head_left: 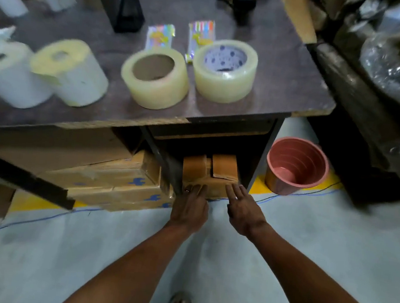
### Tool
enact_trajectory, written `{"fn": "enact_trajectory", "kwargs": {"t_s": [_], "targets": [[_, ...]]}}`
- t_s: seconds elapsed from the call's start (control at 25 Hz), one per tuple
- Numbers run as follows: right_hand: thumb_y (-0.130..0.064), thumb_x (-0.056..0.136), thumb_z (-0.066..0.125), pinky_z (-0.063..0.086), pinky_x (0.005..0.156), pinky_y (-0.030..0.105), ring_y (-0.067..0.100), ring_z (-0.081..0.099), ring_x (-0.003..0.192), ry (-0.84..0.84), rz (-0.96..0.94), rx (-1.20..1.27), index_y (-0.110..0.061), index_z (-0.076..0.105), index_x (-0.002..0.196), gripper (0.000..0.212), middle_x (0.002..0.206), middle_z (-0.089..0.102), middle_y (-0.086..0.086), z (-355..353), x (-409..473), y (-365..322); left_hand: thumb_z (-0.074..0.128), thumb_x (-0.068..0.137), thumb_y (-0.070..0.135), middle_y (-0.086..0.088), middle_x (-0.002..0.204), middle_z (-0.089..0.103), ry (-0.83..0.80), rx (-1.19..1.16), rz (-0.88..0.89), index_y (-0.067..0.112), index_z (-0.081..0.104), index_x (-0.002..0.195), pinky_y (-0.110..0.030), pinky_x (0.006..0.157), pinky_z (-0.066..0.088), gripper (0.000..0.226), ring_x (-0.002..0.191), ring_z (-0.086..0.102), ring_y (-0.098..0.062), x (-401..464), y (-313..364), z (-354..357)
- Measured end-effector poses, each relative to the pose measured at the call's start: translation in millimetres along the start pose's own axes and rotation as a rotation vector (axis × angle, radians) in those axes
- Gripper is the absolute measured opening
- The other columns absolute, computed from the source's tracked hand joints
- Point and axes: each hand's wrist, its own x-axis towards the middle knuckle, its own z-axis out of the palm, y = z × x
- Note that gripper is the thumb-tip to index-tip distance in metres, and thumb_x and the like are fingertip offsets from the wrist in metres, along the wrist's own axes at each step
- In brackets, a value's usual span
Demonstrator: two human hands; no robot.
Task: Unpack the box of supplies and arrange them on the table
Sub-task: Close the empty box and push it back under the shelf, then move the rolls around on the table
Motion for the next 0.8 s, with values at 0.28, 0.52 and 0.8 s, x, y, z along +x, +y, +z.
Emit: {"fn": "enact_trajectory", "kwargs": {"t_s": [0.28, 0.52, 0.8], "targets": [[-0.035, 0.105, 0.033, 0.023, 0.121, 0.040, 0.032, 0.028, 0.146, 0.095, -0.134, 0.037, -0.004, 0.023, 0.156, 0.059, 0.159, 0.030, 0.016, -119.9, -131.2, -81.3, 0.041, 0.100, 0.033, -0.001, 0.140, 0.054, 0.002, -0.094, -0.034, 0.020, 0.048, 0.142, -0.036, 0.102, 0.043, 0.045, 0.123, 0.055, -0.023, -118.6, 41.3, -149.8], [-0.038, 0.107, 0.029, 0.014, 0.124, 0.034, 0.026, 0.020, 0.151, 0.154, -0.142, 0.125, -0.009, 0.020, 0.158, 0.060, 0.163, 0.025, 0.012, -218.7, -194.7, -165.5, 0.040, 0.102, 0.033, -0.002, 0.142, 0.053, 0.013, -0.135, -0.046, 0.021, 0.047, 0.142, -0.037, 0.102, 0.044, 0.043, 0.125, 0.052, -0.023, -181.0, 45.9, -267.5], [-0.026, 0.104, 0.036, 0.020, 0.122, 0.032, 0.026, 0.029, 0.147, 0.197, -0.143, 0.226, -0.008, 0.030, 0.155, 0.054, 0.158, 0.035, 0.015, -270.1, -233.7, -240.4, 0.043, 0.101, 0.031, -0.005, 0.140, 0.055, 0.086, -0.195, -0.084, 0.018, 0.051, 0.139, -0.037, 0.106, 0.041, 0.040, 0.127, 0.052, -0.026, -225.4, 22.4, -349.2]]}}
